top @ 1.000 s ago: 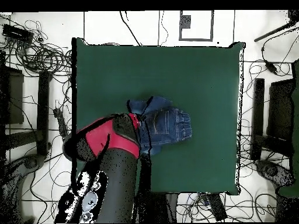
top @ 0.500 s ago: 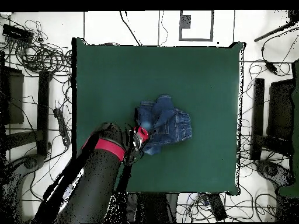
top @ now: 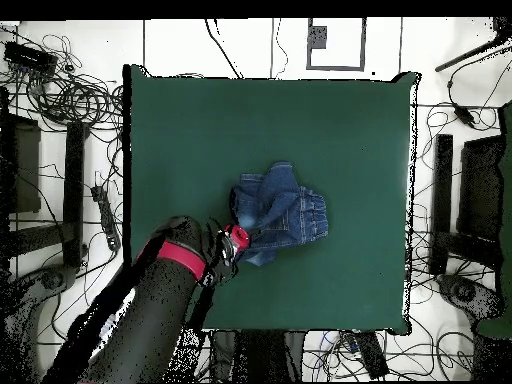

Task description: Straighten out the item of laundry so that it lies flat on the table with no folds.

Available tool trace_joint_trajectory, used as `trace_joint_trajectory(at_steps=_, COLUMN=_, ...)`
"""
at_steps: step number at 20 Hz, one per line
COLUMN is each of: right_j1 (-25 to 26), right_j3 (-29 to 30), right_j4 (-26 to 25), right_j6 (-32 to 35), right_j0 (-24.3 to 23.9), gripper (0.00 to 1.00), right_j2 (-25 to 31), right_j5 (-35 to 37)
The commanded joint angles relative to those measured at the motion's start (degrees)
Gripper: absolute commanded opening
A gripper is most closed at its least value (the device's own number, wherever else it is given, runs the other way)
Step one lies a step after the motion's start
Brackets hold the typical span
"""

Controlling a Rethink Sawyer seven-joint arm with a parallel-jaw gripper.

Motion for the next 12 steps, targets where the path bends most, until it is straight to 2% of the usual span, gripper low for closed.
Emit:
trace_joint_trajectory(at_steps=1, right_j1=-0.96, right_j3=3.02, right_j4=9.65, right_j6=25.61, right_j0=-0.57, gripper=0.0, right_j2=1.26, right_j5=-9.29)
trace_joint_trajectory(at_steps=5, right_j1=-4.45, right_j3=4.72, right_j4=13.28, right_j6=28.42, right_j0=-2.21, gripper=0.0, right_j2=0.61, right_j5=-13.38)
trace_joint_trajectory(at_steps=8, right_j1=-6.54, right_j3=3.83, right_j4=14.3, right_j6=27.04, right_j0=-2.82, gripper=0.0, right_j2=0.49, right_j5=-10.61)
trace_joint_trajectory(at_steps=12, right_j1=-5.64, right_j3=0.33, right_j4=16.63, right_j6=28.98, right_j0=-1.43, gripper=0.0, right_j2=-0.33, right_j5=-6.41)
